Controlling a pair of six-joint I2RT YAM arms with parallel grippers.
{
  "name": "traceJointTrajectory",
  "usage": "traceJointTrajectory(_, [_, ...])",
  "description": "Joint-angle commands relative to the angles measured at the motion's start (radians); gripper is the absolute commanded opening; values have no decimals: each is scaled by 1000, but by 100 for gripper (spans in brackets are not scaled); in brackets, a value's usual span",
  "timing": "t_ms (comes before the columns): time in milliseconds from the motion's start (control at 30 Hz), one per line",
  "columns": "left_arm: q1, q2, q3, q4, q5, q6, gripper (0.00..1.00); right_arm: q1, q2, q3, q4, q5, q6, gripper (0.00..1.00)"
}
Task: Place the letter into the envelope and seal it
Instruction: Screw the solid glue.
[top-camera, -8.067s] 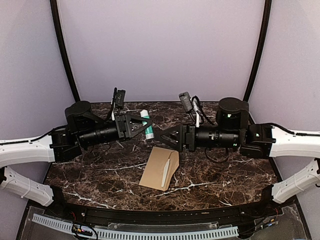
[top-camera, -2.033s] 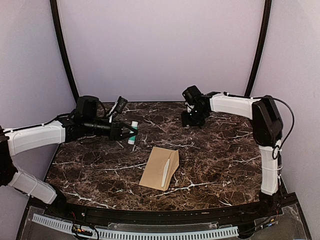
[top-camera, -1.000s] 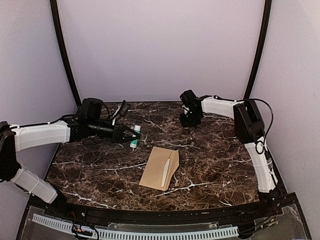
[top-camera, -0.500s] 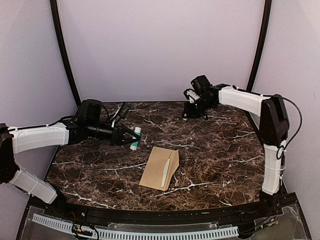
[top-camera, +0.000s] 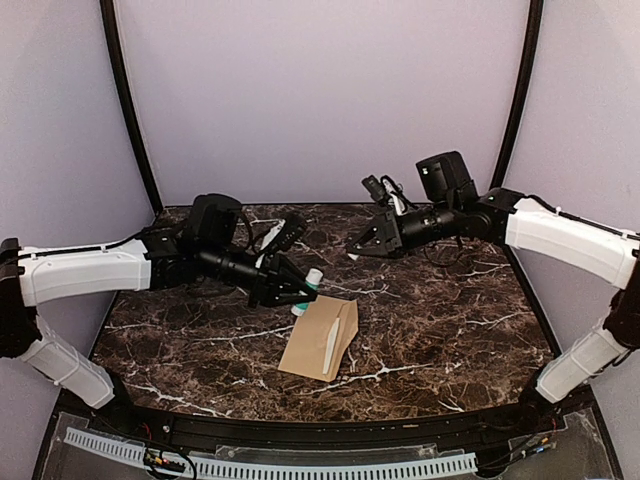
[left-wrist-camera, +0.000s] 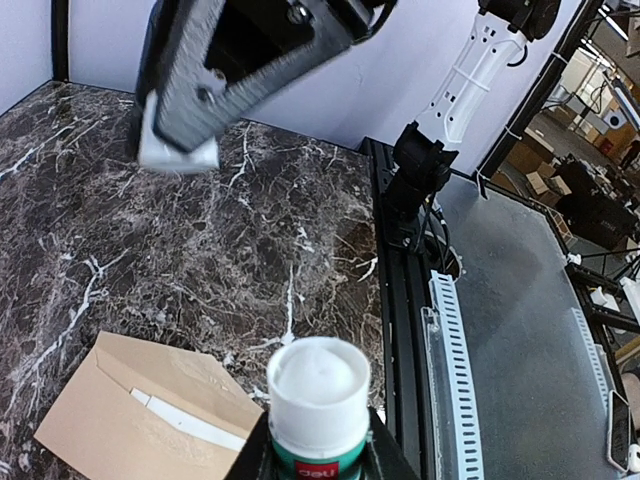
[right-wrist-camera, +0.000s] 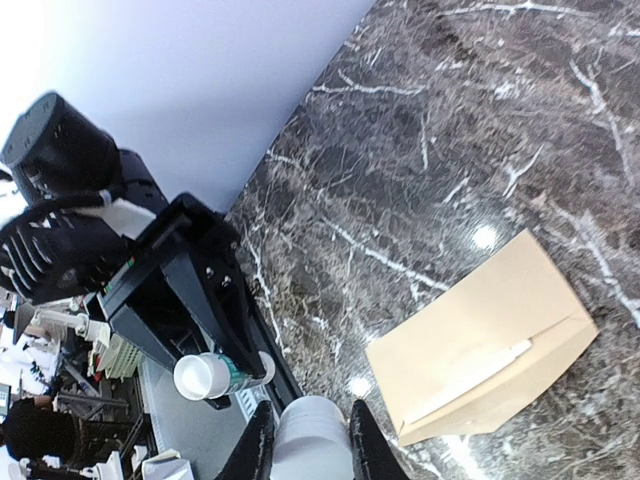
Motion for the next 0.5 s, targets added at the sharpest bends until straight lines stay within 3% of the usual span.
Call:
traceJointTrajectory(0, [-22, 20, 16, -38, 1, 60, 0, 77, -48, -90, 133, -38, 109, 17])
traceJointTrajectory(133, [-62, 15, -2, -58, -45, 84, 0, 117, -67, -150, 230, -49, 170, 17])
traceJointTrajectory(467, [-84, 14, -2, -67, -49, 86, 0, 149, -24, -123, 235, -43, 169, 17])
